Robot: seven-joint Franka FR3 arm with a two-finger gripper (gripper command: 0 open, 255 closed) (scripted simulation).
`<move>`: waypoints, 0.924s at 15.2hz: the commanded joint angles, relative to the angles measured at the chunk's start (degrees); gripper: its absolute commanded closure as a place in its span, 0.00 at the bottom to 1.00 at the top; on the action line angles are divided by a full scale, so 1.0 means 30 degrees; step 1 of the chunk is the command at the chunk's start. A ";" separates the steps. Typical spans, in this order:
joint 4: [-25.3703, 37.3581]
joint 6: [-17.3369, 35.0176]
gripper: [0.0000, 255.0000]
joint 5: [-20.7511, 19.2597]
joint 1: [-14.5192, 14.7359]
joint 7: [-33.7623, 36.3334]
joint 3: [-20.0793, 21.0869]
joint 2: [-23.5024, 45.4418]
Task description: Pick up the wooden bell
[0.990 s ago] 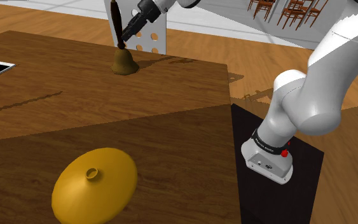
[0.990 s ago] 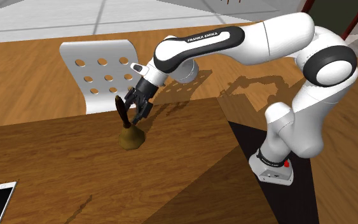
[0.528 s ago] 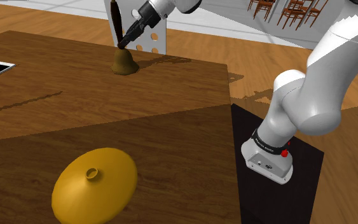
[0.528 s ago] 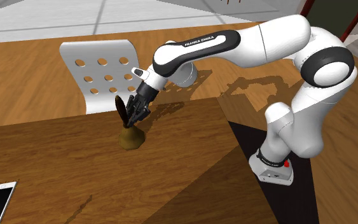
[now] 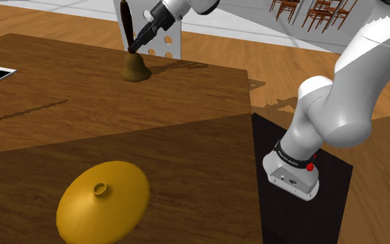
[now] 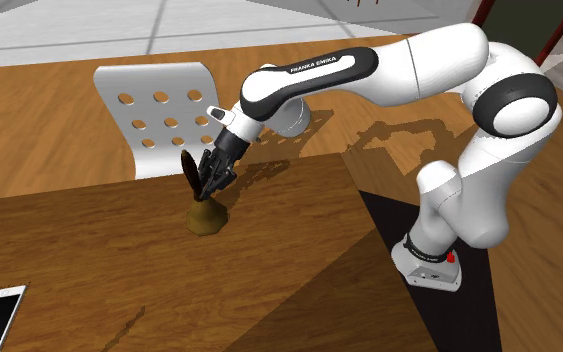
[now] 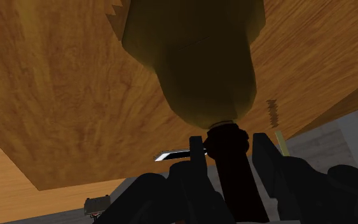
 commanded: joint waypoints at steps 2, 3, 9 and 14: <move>0.0206 -0.0170 1.00 -0.0439 -0.0010 0.0515 0.0007 -0.0204; 0.0324 -0.0264 1.00 -0.0650 -0.0017 0.0766 0.0011 -0.0300; 0.1122 -0.0903 1.00 -0.1828 -0.0076 0.2215 0.0045 -0.0794; 0.1911 -0.1527 1.00 -0.2691 -0.0138 0.3346 0.0076 -0.1096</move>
